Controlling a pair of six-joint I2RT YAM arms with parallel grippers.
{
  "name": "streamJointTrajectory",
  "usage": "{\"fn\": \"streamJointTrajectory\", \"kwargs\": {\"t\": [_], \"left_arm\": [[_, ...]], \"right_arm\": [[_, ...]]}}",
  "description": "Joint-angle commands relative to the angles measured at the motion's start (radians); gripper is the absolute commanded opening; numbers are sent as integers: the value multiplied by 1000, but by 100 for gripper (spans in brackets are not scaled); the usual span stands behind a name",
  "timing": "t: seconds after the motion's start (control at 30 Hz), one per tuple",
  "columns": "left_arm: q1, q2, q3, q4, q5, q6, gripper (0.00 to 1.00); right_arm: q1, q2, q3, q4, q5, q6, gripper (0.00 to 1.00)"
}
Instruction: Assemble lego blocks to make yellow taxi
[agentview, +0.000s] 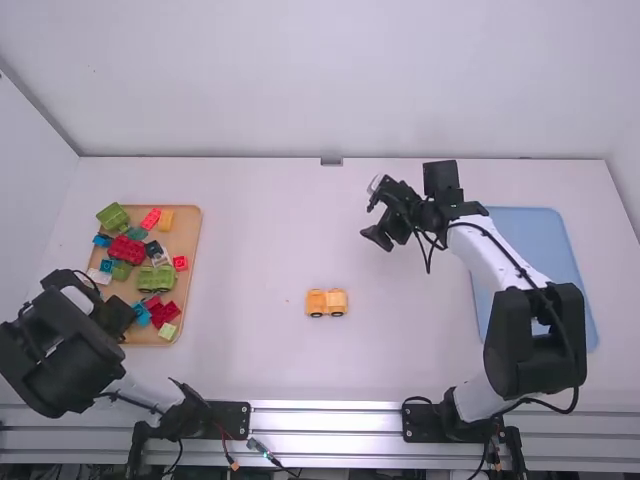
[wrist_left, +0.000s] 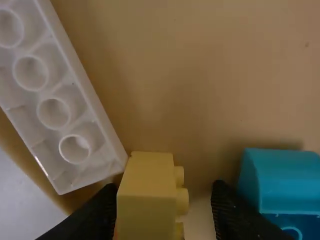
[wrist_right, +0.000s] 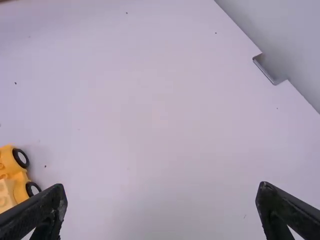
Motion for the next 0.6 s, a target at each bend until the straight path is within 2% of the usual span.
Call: {"fn": "streamJointTrajectory", "kwargs": {"t": [0.0,0.1,0.57], "left_arm": [[-1,23,-16,-2,10,16,48],[-1,26,-16,-9,10,16,40],[0,26,20,-79,11,4,34]], "right_arm": [[-3,-5,22,-2,-3,-1,99],[-4,-5,22,-2,-3,0,99],[4,-5,22,0,-3,3,99]]}}
